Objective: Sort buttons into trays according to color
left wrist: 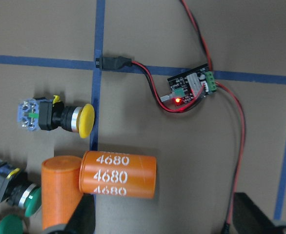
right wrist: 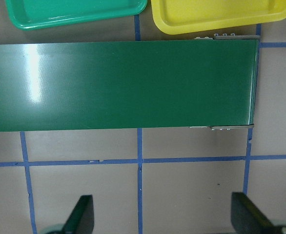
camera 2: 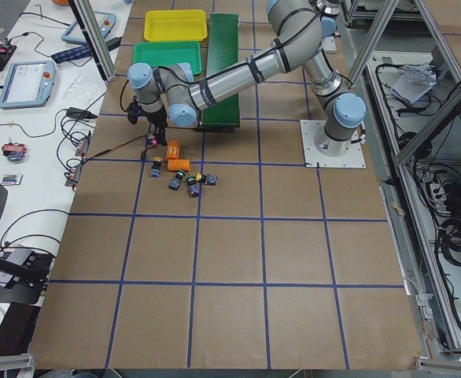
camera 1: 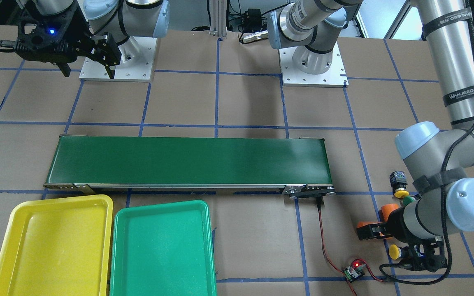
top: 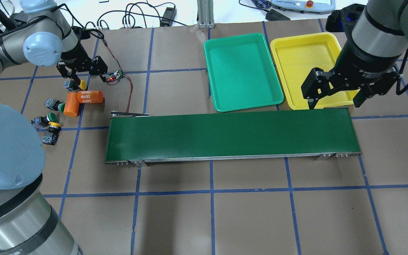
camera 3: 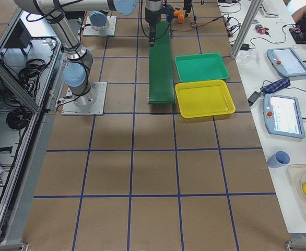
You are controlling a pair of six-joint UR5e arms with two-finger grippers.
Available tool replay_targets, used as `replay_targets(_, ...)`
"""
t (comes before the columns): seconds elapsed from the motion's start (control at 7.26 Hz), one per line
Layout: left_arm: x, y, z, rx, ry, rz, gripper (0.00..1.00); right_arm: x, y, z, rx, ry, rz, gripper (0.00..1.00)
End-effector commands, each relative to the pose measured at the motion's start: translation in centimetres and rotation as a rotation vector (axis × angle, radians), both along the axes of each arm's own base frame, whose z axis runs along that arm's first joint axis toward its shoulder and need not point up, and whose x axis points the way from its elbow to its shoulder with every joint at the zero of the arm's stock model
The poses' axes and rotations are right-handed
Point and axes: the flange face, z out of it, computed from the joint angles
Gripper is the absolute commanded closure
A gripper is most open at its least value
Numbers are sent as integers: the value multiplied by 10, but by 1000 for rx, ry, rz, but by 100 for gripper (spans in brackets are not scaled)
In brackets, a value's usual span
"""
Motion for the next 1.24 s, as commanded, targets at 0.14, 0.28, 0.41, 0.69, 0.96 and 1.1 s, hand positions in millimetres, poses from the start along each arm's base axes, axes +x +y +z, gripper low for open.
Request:
replay_targets(0.14,24,12,-31,42,13,-175,0,0,2,-2,4,1,-7,0)
replay_targets(0.28,26,13,-33,47,13,-211,0,0,2,-3,4,0,-8,0)
replay_targets(0.41,25,13,-34,44,16,-210,0,0,3,-2,4,1,-10,0)
replay_targets(0.69,26,10,-47,40,16,-202,0,0,2,-3,6,0,-7,0)
replay_targets(0.96,26,6,-47,34,11,-161,0,0,3,-2,4,0,-7,0)
replay_targets(1.1,24,7,-49,39,9,-127,0,0,3,-2,4,1,-8,0)
